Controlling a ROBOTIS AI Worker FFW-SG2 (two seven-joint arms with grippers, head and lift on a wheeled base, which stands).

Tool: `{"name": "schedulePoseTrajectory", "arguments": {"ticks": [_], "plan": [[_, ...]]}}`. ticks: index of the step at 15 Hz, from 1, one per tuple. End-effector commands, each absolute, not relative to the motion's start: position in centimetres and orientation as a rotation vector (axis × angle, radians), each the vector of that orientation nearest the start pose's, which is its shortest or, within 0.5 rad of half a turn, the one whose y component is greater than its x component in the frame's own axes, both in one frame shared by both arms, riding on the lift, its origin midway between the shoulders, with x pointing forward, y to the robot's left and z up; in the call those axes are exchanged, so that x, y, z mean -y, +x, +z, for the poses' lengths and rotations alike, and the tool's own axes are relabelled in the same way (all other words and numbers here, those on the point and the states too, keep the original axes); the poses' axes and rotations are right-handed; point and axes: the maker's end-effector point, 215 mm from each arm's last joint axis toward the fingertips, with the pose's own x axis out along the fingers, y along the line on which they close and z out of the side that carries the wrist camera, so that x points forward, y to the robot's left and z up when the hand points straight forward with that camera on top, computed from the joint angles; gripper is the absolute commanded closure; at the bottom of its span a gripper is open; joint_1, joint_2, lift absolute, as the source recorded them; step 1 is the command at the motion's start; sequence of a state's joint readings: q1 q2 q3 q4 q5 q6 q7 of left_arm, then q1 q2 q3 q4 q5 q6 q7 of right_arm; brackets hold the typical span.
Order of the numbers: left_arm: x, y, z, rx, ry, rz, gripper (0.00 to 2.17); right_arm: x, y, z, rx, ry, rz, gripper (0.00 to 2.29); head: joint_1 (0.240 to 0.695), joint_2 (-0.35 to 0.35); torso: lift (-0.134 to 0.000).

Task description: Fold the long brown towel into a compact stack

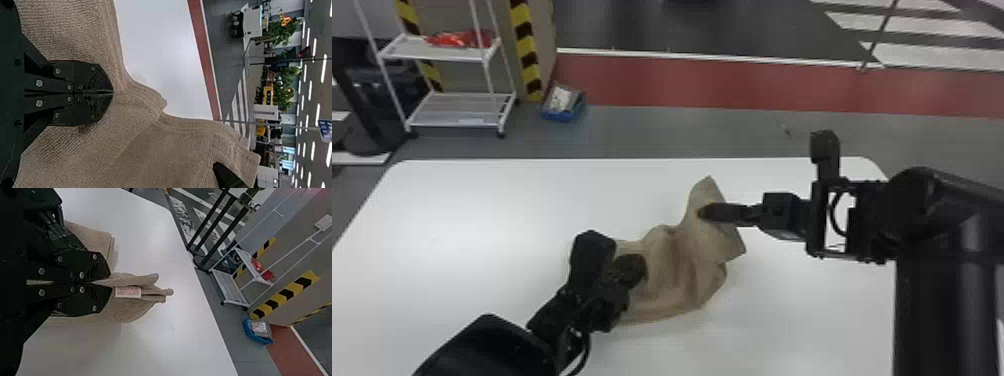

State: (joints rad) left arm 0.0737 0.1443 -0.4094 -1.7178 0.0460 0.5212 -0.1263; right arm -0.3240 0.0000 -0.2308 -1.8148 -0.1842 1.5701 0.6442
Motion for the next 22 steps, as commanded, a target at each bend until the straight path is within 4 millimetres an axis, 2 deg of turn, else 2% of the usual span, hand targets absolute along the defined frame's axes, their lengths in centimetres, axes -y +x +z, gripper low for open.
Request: {"name": "schedulePoseTrajectory", "arguments": {"ticks": [1,2,3,5,9,11,12,13,17,20,22], "plan": [[-1.8,48.4,-47.6,-0.480,0.116,-0.531,2.14,13.6,52.1,-35.1,-0.842,0.587,0.607,1.45,0.695,-0.120,-0.124],[-2.2,48.3,-48.1,-0.506,0.122,-0.524,2.14,14.2,52.3,-34.8,-0.829,0.602,0.601,1.45,0.695,-0.124,-0.124],[-2.7,48.7,-47.2,-0.496,0.118,-0.514,2.14,14.9,52.4,-34.3,-0.810,0.623,0.596,1.45,0.695,-0.127,-0.124],[-5.2,49.9,-46.2,-0.499,0.114,-0.469,2.14,16.5,52.7,-33.5,-0.776,0.655,0.577,1.45,0.695,-0.132,-0.124],[-10.1,51.6,-44.3,-0.487,0.098,-0.399,2.14,18.1,52.9,-32.9,-0.742,0.700,0.562,1.45,0.695,-0.112,-0.124],[-11.5,51.3,-43.9,-0.491,0.088,-0.385,2.14,18.5,53.0,-32.3,-0.724,0.706,0.561,1.45,0.695,-0.097,-0.124],[-11.2,50.7,-44.0,-0.504,0.086,-0.401,2.14,18.9,53.2,-31.9,-0.712,0.708,0.556,1.45,0.695,-0.086,-0.124],[-12.9,49.8,-44.7,-0.529,0.085,-0.385,2.14,19.3,53.5,-31.2,-0.696,0.706,0.553,1.45,0.695,-0.082,-0.124],[-12.7,48.0,-46.3,-0.597,0.066,-0.437,2.14,19.1,53.9,-28.7,-0.647,0.649,0.562,1.45,0.695,-0.075,-0.124],[-11.9,48.3,-45.9,-0.591,0.053,-0.463,2.14,18.2,53.4,-28.2,-0.639,0.614,0.578,1.45,0.695,-0.073,-0.124],[-12.0,48.8,-45.4,-0.584,0.067,-0.461,2.14,18.0,53.0,-28.7,-0.650,0.616,0.579,1.45,0.695,-0.071,-0.124]]}}
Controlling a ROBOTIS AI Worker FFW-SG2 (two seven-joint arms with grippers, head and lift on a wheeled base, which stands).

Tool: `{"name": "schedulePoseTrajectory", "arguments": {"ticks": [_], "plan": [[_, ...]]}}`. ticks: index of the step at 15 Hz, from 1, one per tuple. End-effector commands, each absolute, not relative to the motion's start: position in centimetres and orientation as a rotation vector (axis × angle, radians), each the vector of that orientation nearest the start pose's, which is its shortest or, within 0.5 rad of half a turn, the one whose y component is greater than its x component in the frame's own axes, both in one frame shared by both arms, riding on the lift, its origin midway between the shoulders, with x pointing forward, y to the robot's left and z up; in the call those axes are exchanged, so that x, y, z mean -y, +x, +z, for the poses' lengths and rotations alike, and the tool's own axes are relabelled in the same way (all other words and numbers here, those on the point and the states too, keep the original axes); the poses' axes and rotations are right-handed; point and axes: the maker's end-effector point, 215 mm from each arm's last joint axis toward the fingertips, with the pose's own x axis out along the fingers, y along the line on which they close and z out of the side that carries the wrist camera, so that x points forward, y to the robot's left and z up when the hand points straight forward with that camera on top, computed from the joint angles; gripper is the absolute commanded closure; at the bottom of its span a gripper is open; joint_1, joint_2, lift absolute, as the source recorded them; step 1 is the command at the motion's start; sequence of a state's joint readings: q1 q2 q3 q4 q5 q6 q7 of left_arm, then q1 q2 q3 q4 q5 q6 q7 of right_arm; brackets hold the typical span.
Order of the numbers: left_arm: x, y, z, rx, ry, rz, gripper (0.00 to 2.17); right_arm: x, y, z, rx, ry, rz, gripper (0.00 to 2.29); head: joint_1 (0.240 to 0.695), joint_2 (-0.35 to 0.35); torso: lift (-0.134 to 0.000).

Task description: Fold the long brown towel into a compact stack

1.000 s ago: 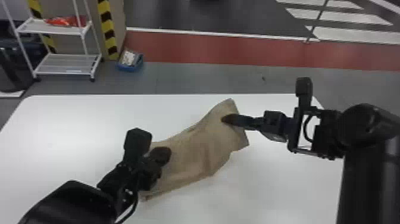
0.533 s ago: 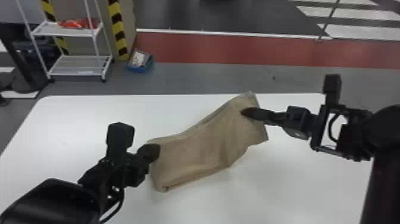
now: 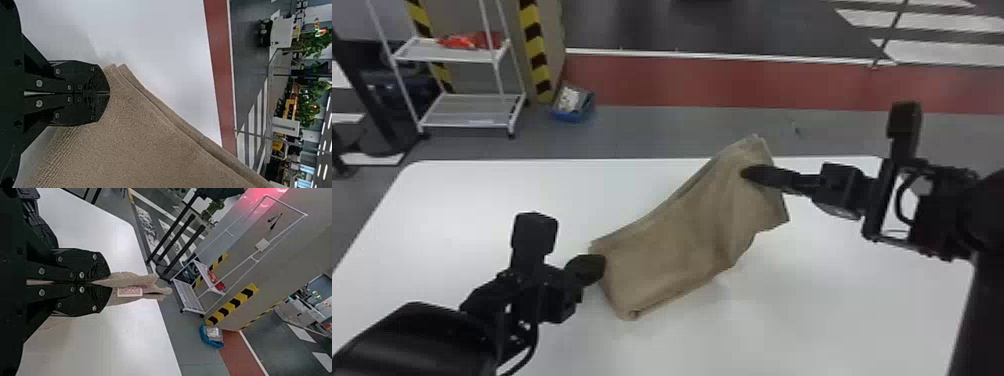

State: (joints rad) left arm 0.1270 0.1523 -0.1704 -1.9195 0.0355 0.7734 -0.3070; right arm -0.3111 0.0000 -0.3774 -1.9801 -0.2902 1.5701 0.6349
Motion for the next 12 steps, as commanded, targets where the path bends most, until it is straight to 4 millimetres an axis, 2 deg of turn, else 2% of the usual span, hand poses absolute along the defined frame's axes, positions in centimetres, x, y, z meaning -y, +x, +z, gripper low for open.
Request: {"name": "schedulePoseTrajectory", "arguments": {"ticks": [1,3,7,12], "plan": [[-12.0,48.7,-45.6,-0.590,0.066,-0.459,2.14,17.9,52.9,-29.0,-0.655,0.618,0.580,1.45,0.695,-0.068,-0.124],[-11.9,48.9,-45.5,-0.590,0.068,-0.460,2.14,16.9,52.5,-29.0,-0.663,0.616,0.606,1.45,0.695,-0.066,-0.124],[-10.6,49.6,-46.4,-0.605,0.073,-0.476,2.14,13.1,51.7,-30.3,-0.723,0.565,0.665,1.45,0.695,-0.044,-0.124],[-8.1,49.8,-47.0,-0.618,0.082,-0.509,2.14,9.8,50.7,-34.9,-0.860,0.528,0.677,1.45,0.695,-0.026,-0.124]]}}
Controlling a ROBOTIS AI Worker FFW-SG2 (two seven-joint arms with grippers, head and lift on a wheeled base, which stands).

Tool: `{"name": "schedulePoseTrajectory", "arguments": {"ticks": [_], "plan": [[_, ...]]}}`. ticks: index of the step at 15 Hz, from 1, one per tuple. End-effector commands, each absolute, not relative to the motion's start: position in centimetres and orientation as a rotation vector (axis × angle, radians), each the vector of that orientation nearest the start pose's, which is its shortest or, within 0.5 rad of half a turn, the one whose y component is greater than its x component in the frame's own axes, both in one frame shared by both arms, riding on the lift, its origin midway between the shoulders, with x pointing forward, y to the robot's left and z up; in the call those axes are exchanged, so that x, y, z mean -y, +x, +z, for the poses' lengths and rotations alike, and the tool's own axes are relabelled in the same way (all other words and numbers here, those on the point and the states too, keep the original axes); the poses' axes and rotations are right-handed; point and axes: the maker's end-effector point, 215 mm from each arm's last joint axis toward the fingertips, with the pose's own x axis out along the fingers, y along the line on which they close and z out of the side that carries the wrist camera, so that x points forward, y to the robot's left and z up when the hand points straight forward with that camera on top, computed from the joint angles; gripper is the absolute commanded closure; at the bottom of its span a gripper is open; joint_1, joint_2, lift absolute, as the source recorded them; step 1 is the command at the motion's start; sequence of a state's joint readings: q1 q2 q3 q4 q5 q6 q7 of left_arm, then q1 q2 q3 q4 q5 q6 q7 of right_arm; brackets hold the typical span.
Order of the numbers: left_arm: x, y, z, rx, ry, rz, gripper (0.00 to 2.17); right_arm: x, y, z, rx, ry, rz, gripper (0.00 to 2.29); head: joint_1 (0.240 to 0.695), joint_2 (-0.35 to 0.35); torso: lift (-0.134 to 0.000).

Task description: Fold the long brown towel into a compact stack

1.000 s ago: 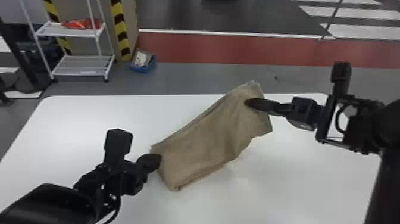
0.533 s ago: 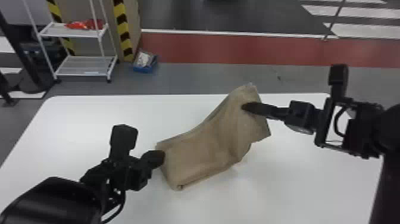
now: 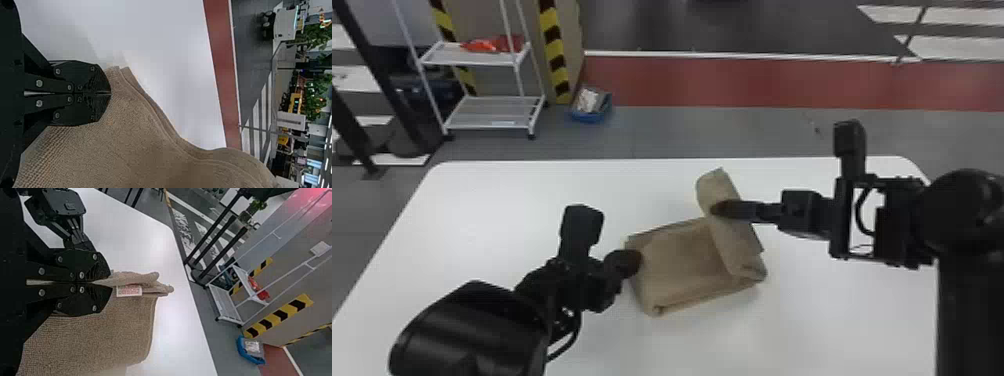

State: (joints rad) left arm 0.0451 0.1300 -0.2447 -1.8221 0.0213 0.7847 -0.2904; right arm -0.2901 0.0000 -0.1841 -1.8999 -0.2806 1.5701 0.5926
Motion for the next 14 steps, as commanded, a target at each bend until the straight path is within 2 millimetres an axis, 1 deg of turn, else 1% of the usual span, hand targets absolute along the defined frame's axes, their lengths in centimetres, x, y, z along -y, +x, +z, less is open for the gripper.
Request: {"name": "schedulePoseTrajectory", "arguments": {"ticks": [1,2,4,5,7,9,10,12,14], "plan": [[-8.2,49.9,-46.9,-0.615,0.083,-0.507,2.14,9.5,50.4,-36.0,-0.890,0.534,0.674,1.45,0.695,-0.025,-0.124],[-8.1,50.0,-46.8,-0.613,0.082,-0.508,2.14,8.9,50.0,-36.9,-0.918,0.536,0.684,1.45,0.695,-0.021,-0.124],[-7.8,50.0,-46.7,-0.612,0.077,-0.511,2.14,8.0,49.5,-37.9,-0.948,0.537,0.694,1.45,0.695,-0.015,-0.124],[-7.3,49.9,-46.7,-0.612,0.078,-0.520,2.14,7.7,49.5,-38.0,-0.955,0.527,0.696,1.45,0.695,-0.011,-0.124],[-7.0,49.6,-47.2,-0.622,0.073,-0.526,2.14,7.3,49.6,-37.9,-0.948,0.515,0.704,1.45,0.695,-0.006,-0.124],[-6.7,49.5,-47.3,-0.624,0.067,-0.530,2.14,6.9,50.8,-37.2,-0.889,0.500,0.716,1.45,0.695,-0.004,-0.124],[-6.5,49.5,-47.3,-0.620,0.068,-0.535,2.14,6.7,50.9,-37.1,-0.884,0.498,0.719,1.45,0.695,-0.004,-0.124],[-6.4,49.5,-47.4,-0.618,0.068,-0.535,2.14,6.4,50.8,-37.7,-0.891,0.498,0.722,1.45,0.695,-0.003,-0.124],[-6.4,49.6,-47.3,-0.617,0.068,-0.535,2.14,6.2,50.4,-38.8,-0.916,0.499,0.715,1.44,0.695,-0.002,-0.124]]}}
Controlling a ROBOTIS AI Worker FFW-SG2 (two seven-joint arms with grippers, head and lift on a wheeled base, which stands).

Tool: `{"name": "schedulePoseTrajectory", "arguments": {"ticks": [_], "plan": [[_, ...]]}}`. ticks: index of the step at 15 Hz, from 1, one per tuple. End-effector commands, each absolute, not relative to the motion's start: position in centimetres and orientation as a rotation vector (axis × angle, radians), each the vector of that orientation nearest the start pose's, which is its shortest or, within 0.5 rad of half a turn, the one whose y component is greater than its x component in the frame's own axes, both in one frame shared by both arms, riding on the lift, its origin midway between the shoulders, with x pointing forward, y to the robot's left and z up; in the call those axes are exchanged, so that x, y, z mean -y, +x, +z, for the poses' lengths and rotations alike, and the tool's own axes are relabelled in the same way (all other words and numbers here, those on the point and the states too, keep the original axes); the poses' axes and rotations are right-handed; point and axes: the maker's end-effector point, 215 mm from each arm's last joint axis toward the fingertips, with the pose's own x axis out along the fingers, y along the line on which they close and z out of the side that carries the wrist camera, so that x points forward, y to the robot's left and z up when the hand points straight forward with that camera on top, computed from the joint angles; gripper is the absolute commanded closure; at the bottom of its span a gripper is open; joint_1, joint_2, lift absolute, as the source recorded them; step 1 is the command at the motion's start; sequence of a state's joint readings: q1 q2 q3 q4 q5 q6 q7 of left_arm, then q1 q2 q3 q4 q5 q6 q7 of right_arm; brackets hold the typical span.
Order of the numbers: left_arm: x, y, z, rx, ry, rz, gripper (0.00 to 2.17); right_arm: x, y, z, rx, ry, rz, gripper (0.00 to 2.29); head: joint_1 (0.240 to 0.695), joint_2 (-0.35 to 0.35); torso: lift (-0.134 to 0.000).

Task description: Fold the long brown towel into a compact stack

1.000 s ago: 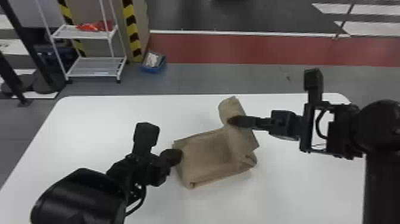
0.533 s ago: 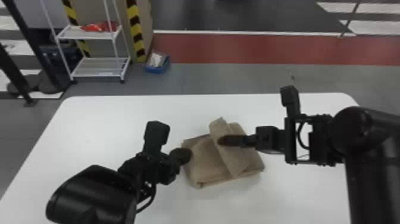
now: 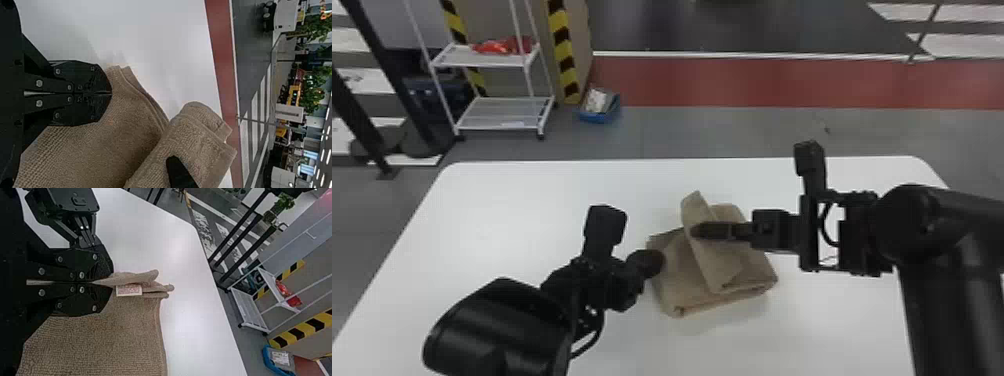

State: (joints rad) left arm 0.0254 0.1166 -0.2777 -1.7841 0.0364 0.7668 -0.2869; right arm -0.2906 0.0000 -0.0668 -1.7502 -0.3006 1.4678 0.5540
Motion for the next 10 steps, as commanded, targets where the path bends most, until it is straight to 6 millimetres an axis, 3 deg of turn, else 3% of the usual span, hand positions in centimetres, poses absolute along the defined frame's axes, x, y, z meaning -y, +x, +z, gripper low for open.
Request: {"name": "schedulePoseTrajectory", "arguments": {"ticks": [1,4,6,7,10], "plan": [[-6.6,49.7,-47.3,-0.615,0.067,-0.534,2.14,6.1,50.1,-39.6,-0.930,0.494,0.708,1.43,0.695,0.000,-0.124],[-6.5,49.9,-47.0,-0.607,0.064,-0.534,2.14,5.8,50.5,-41.5,-0.932,0.515,0.702,1.17,0.695,0.003,-0.124],[-6.5,49.8,-47.1,-0.609,0.064,-0.536,2.14,5.6,51.0,-41.3,-0.903,0.524,0.708,0.35,0.695,0.007,-0.124],[-6.6,49.8,-47.0,-0.608,0.064,-0.535,2.14,5.5,51.1,-41.1,-0.888,0.528,0.715,0.12,0.695,0.008,-0.124],[-7.2,49.8,-47.0,-0.609,0.062,-0.526,2.14,4.9,50.3,-40.6,-0.873,0.577,0.755,0.08,0.695,0.013,-0.124]]}}
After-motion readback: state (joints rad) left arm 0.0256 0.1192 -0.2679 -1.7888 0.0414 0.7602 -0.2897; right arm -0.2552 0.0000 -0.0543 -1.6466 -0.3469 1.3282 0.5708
